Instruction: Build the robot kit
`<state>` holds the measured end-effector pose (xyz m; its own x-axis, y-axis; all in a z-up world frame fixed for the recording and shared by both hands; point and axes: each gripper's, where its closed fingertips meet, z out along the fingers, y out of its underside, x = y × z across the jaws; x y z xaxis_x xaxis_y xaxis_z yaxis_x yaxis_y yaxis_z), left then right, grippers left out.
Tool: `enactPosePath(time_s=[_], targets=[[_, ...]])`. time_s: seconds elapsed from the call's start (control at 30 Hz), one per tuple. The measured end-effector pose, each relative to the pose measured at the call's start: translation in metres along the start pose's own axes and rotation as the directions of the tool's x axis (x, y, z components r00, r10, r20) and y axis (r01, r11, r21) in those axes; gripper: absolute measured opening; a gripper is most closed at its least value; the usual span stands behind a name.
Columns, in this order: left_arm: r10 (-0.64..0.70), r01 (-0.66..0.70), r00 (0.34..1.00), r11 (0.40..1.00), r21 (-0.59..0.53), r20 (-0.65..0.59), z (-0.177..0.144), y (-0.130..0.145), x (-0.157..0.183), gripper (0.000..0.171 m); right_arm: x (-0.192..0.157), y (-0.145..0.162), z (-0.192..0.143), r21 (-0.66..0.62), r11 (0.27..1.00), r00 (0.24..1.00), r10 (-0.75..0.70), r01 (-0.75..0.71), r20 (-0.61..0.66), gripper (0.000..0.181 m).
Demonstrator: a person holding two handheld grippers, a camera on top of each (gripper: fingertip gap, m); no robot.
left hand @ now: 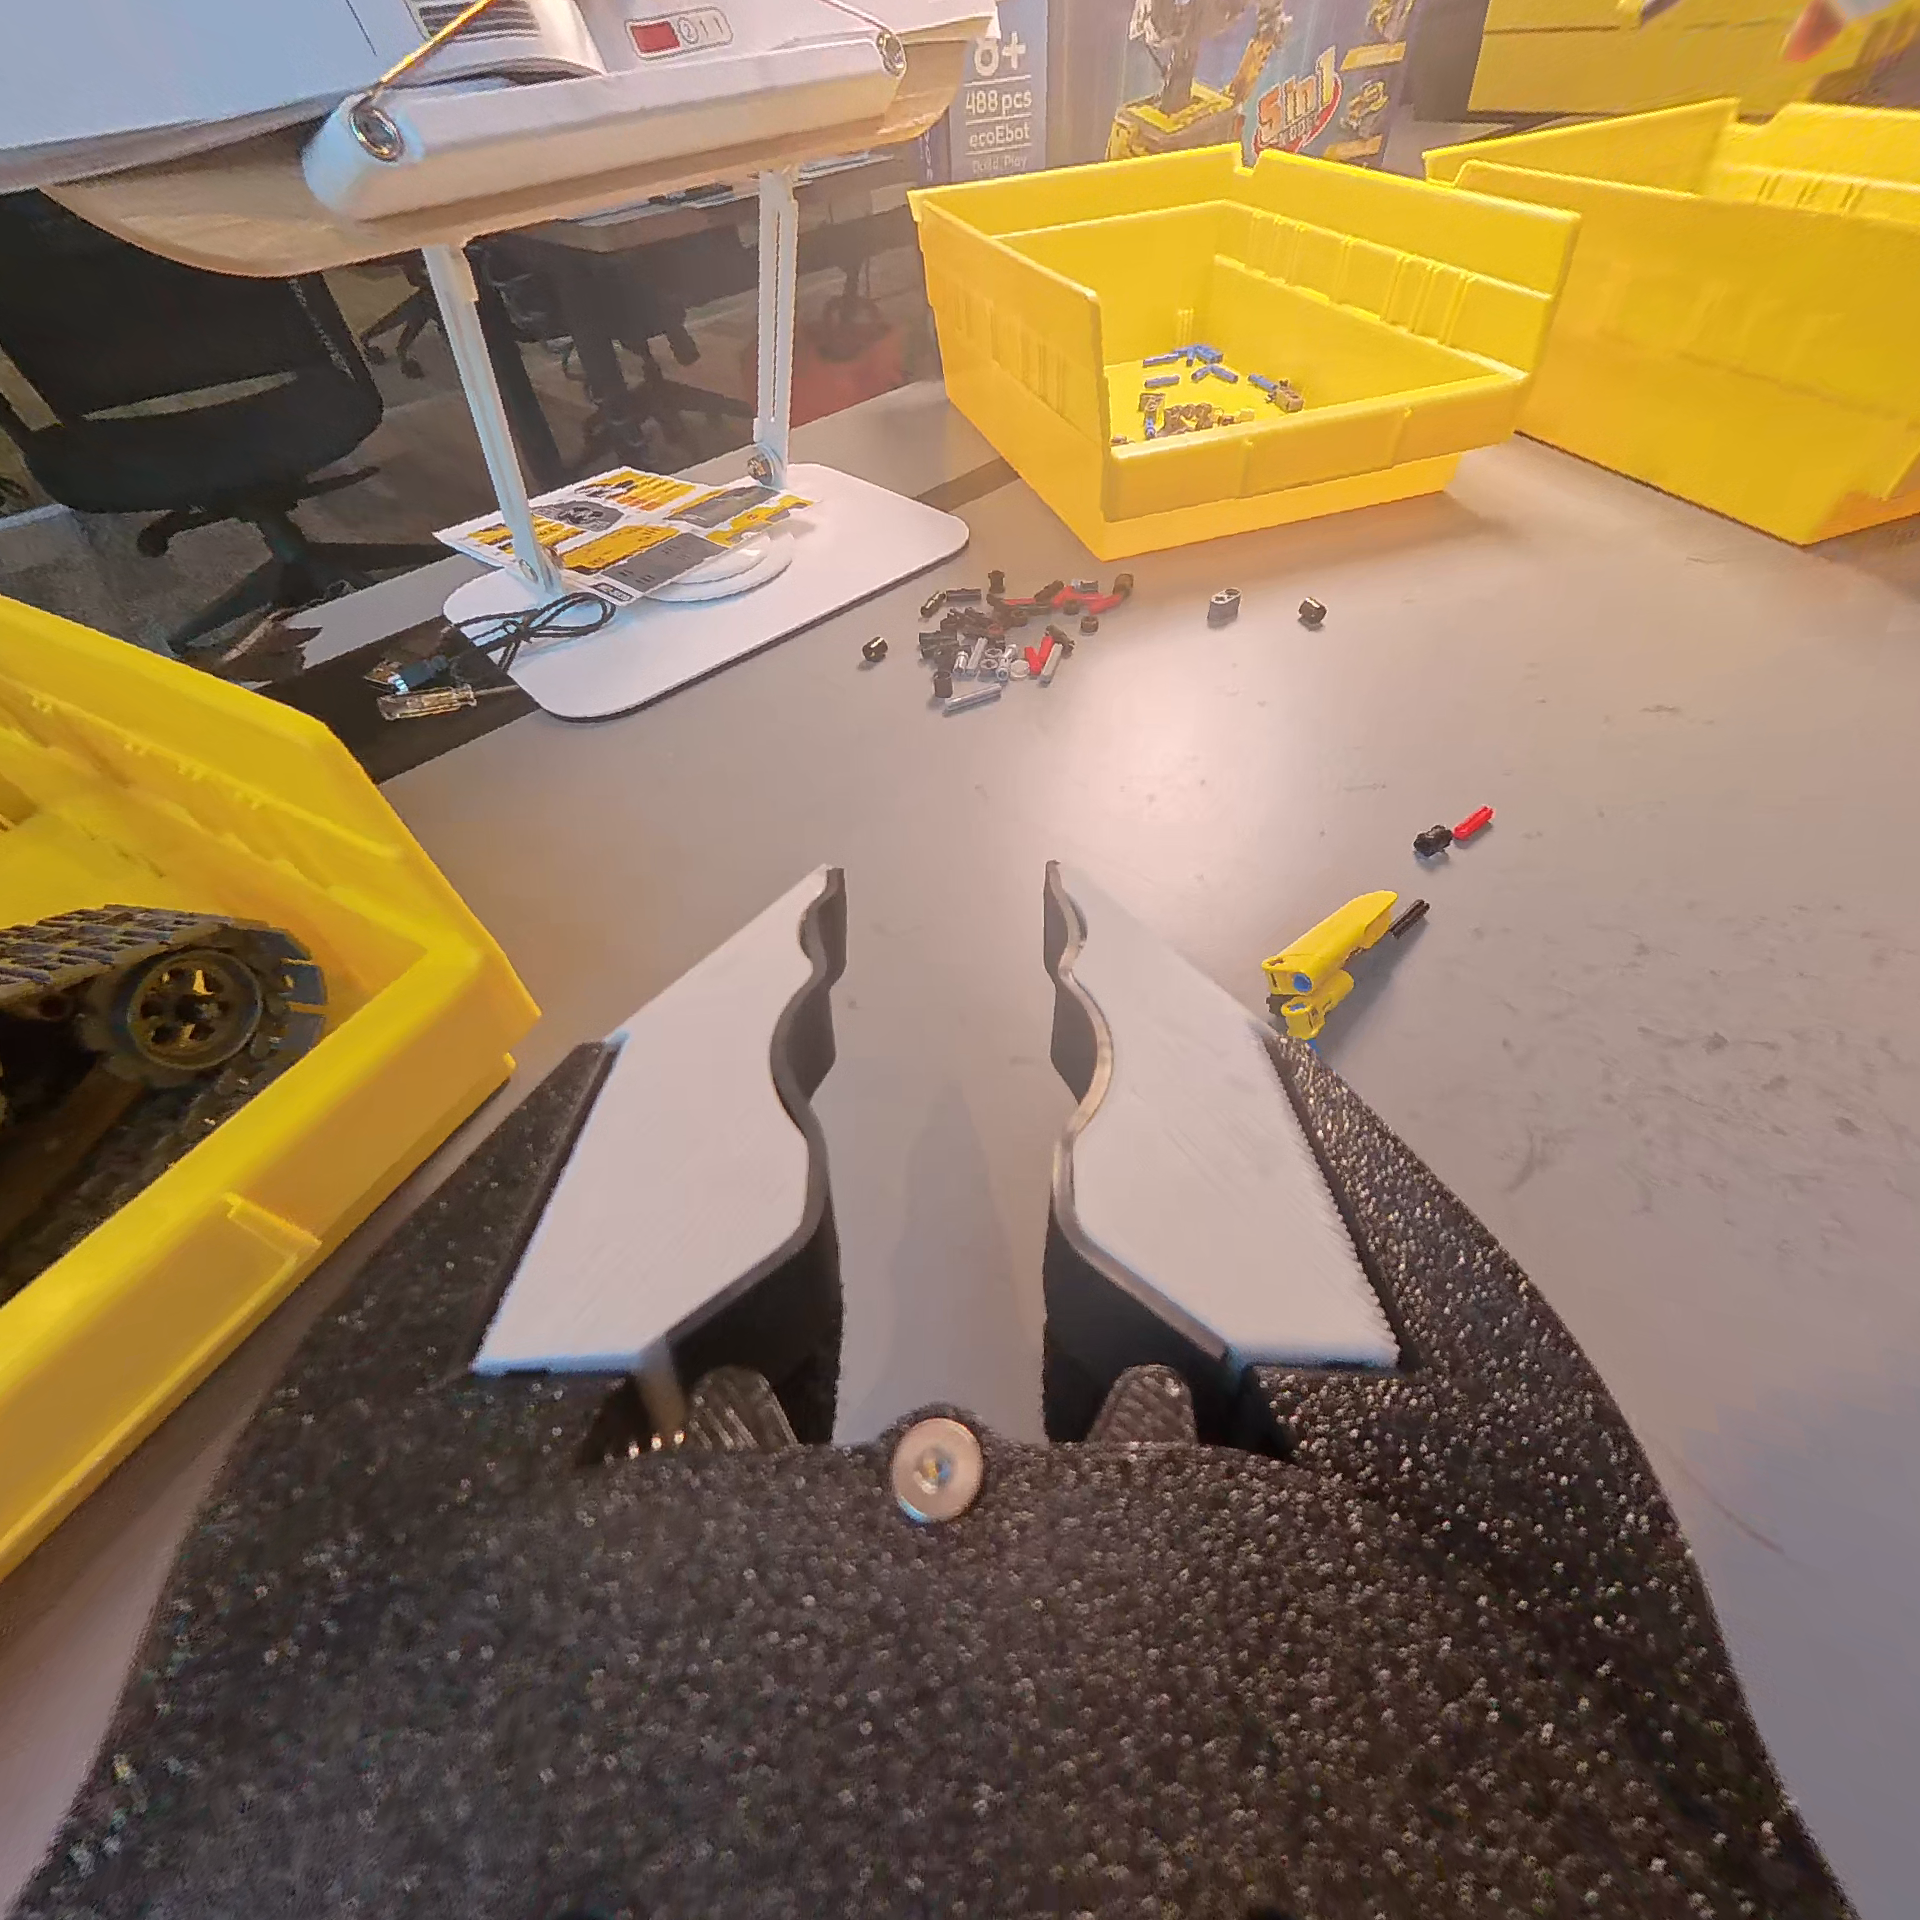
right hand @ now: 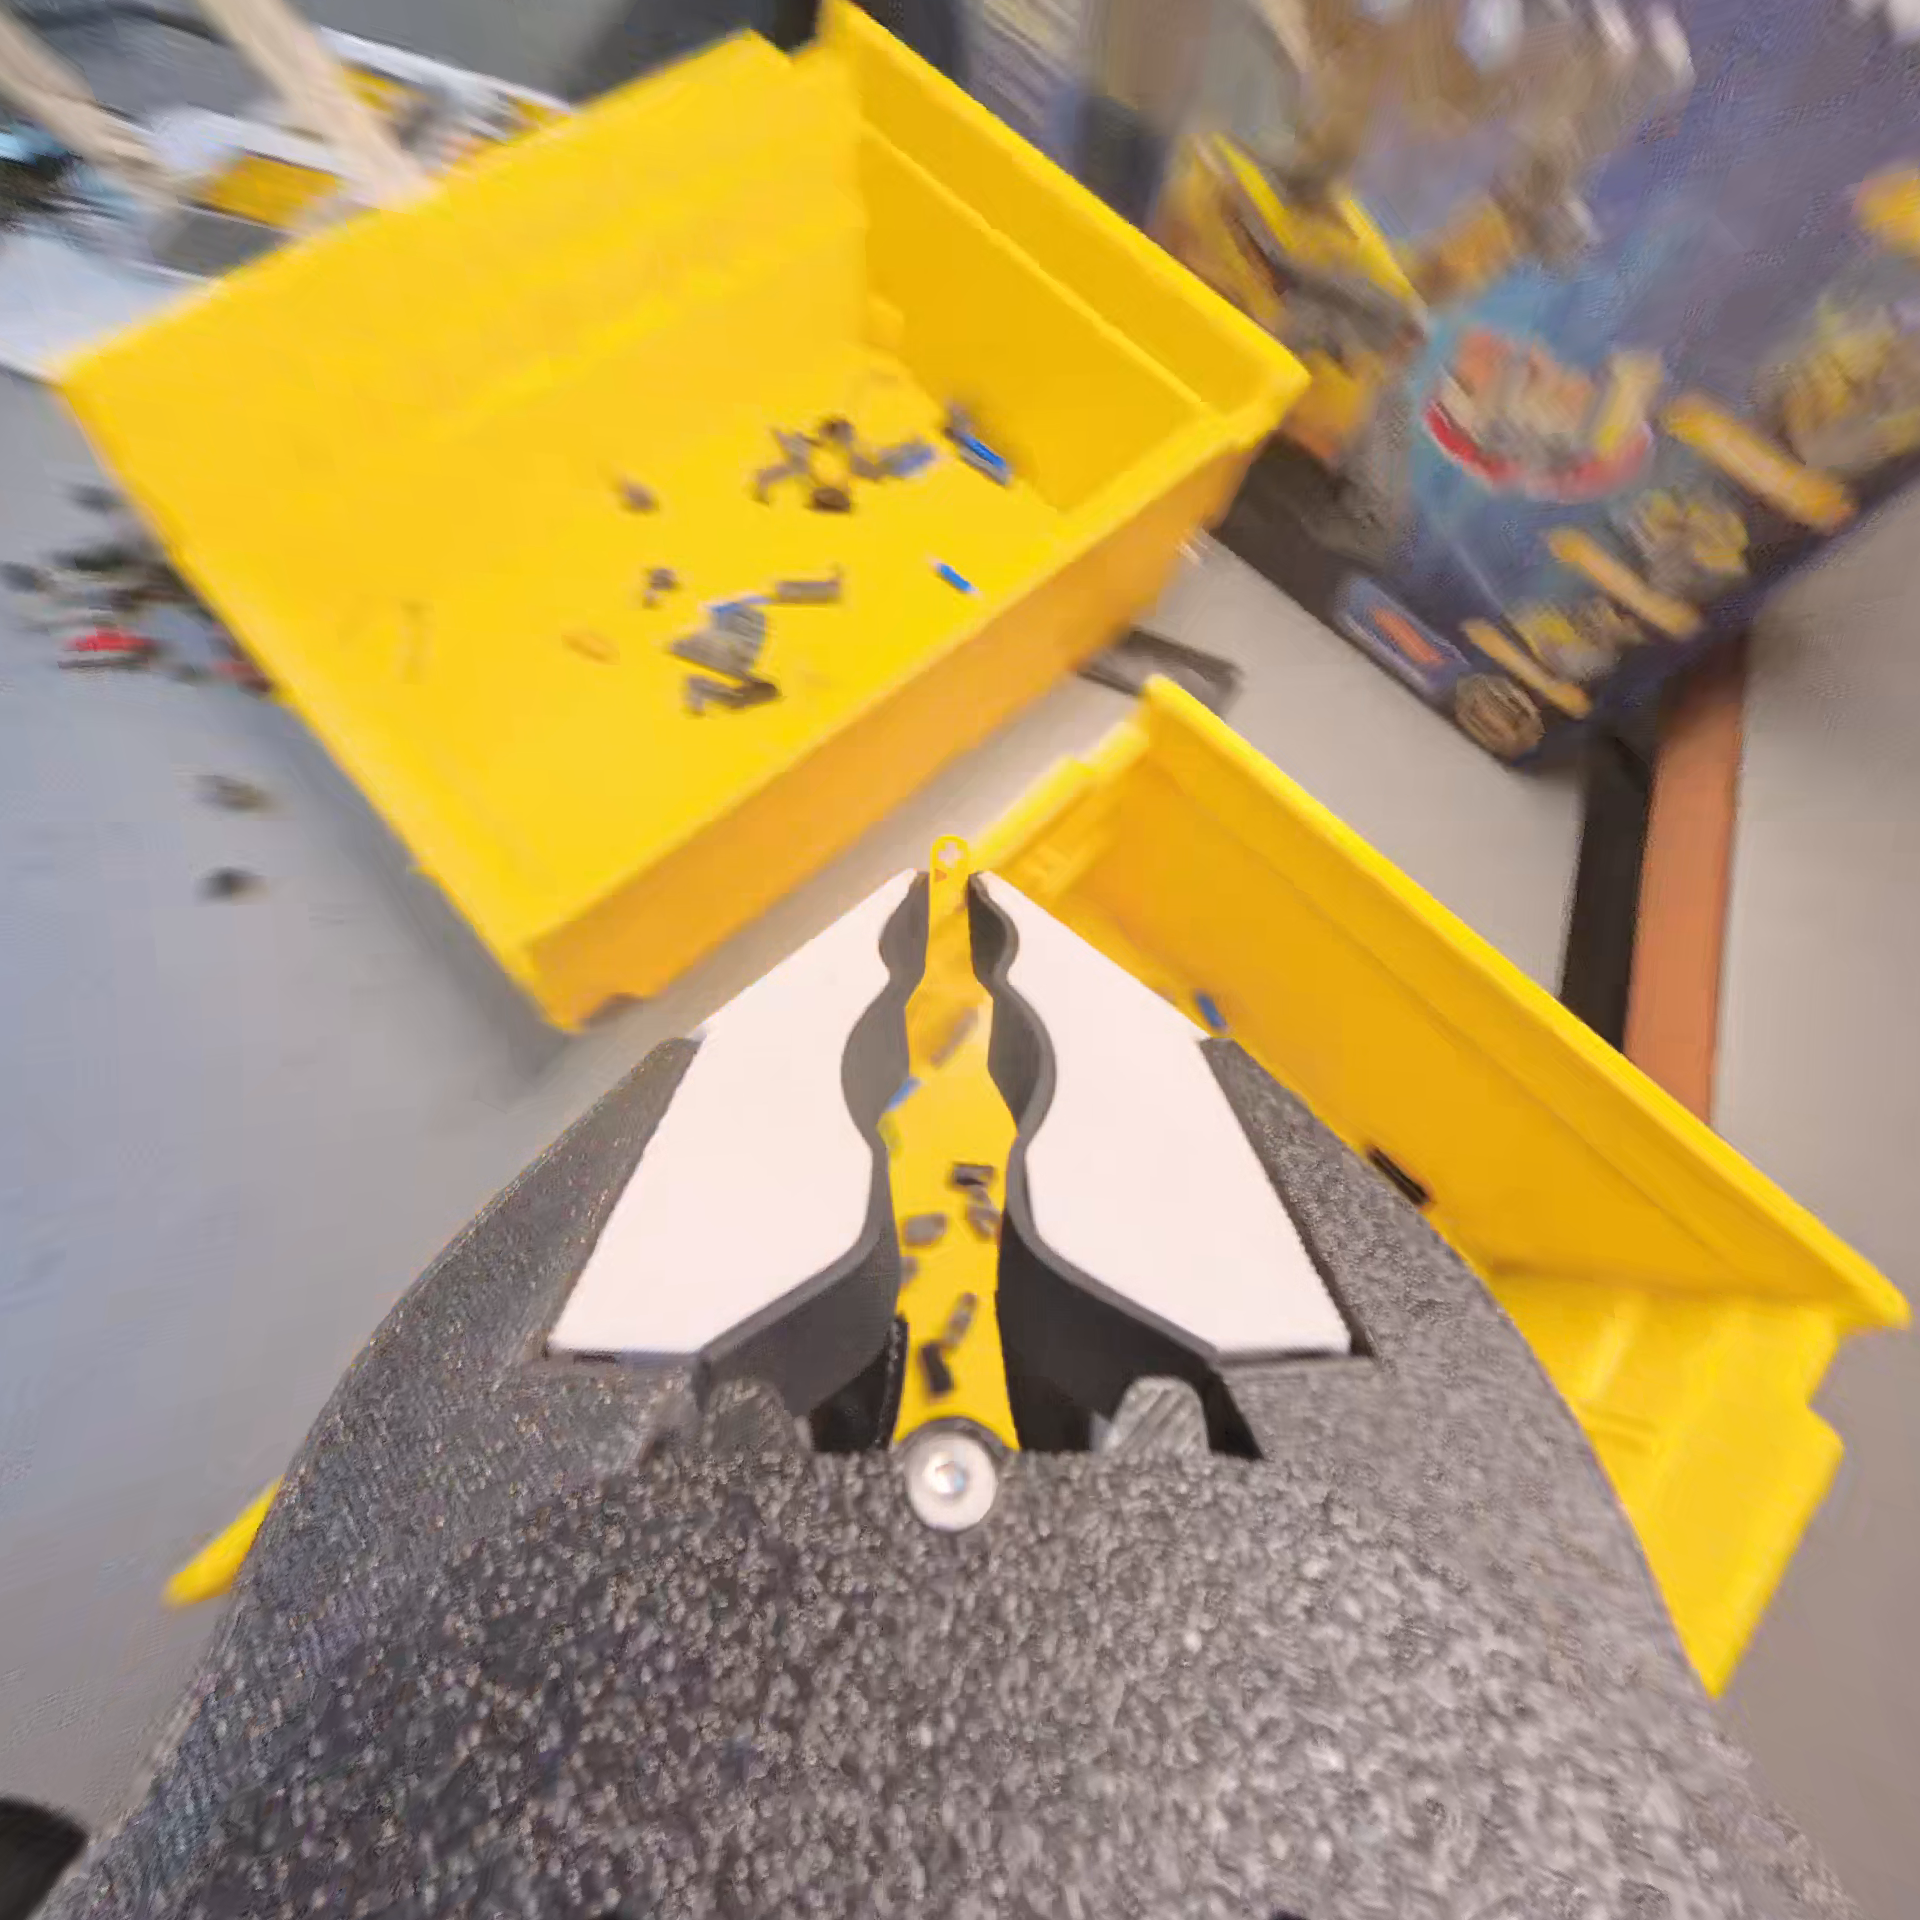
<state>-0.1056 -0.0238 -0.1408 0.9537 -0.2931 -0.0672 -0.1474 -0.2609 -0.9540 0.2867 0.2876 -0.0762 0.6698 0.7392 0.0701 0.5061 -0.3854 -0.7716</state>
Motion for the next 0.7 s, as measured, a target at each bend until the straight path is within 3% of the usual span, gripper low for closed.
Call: enactPosePath(time_s=[0.07, 0.13, 0.23, 0.3, 0.37, 0.5, 0.63, 0.7], targets=[[0.001, -0.001, 1.000, 1.000, -0.002, -0.005, 0.001, 0.000, 0.000, 0.037, -0.090, -0.027, -0.024, 0.110, 0.982, 0.969, -0.170, 0.152, 0.179, 0.007], [0.005, -0.005, 1.000, 1.000, -0.004, -0.011, 0.001, 0.000, 0.003, 0.038, -0.180, -0.023, -0.035, 0.157, 0.942, 0.879, -0.334, 0.297, 0.342, 0.007], [0.013, -0.013, 1.000, 1.000, -0.001, -0.016, -0.002, -0.001, 0.004, 0.038, -0.276, 0.023, -0.019, 0.146, 0.851, 0.721, -0.508, 0.504, 0.472, 0.007], [0.013, -0.013, 1.000, 1.000, 0.001, -0.017, -0.003, -0.002, 0.004, 0.039, -0.315, 0.061, 0.003, 0.104, 0.804, 0.643, -0.538, 0.585, 0.544, 0.007], [0.009, -0.009, 1.000, 1.000, -0.005, -0.020, -0.005, -0.003, 0.004, 0.041, -0.334, 0.088, 0.023, 0.074, 0.756, 0.592, -0.565, 0.650, 0.574, 0.007], [0.019, -0.019, 1.000, 1.000, -0.019, -0.021, -0.009, -0.003, 0.001, 0.044, -0.351, 0.111, 0.036, 0.030, 0.744, 0.561, -0.529, 0.668, 0.636, 0.007], [0.015, -0.017, 0.999, 0.999, -0.042, -0.041, -0.012, -0.002, 0.000, 0.047, -0.349, 0.113, 0.037, 0.017, 0.751, 0.570, -0.515, 0.660, 0.640, 0.014], [0.015, -0.017, 0.999, 0.999, -0.047, -0.050, -0.013, -0.002, 0.000, 0.048, -0.343, 0.096, 0.026, 0.070, 0.767, 0.581, -0.540, 0.638, 0.608, 0.018]])
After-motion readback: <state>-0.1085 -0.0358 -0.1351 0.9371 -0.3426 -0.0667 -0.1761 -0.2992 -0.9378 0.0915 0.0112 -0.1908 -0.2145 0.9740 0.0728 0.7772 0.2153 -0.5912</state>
